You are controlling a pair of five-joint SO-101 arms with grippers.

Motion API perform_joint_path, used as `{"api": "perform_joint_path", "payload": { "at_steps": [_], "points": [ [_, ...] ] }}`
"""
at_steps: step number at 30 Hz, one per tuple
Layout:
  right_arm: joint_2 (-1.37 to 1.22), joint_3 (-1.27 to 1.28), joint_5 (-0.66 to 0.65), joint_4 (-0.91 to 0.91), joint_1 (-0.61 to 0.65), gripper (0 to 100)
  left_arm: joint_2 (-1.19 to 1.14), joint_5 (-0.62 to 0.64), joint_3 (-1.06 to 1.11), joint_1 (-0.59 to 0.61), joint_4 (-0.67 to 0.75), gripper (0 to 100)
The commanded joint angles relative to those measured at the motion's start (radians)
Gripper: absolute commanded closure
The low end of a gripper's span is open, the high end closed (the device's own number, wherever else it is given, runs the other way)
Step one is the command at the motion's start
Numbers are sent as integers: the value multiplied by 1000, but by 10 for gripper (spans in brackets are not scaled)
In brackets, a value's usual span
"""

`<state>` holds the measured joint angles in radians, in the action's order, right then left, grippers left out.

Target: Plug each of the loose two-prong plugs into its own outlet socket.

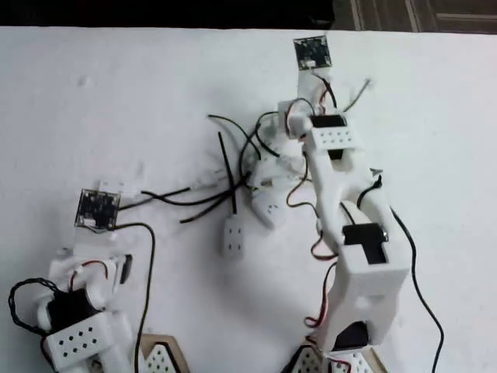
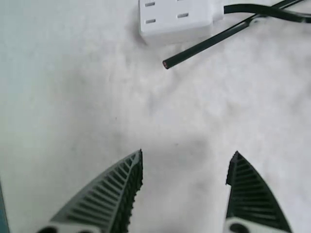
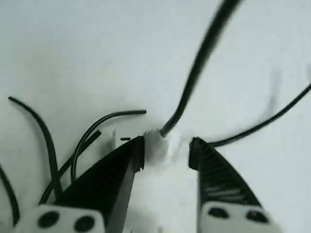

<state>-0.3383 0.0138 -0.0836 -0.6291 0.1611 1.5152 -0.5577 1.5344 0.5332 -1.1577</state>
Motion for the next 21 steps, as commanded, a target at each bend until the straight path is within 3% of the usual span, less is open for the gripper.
{"api": "perform_joint_path", "payload": {
  "at_steps": [1, 9, 21],
  "points": [
    [151, -58, -6, -193, 42, 810, 10, 9, -5, 1, 17, 721],
    [331, -55, -6, -541, 134, 814, 10, 9, -5, 1, 18, 721],
    [420, -54, 40, -949, 403, 811, 10, 9, -5, 1, 18, 721]
  ]
}}
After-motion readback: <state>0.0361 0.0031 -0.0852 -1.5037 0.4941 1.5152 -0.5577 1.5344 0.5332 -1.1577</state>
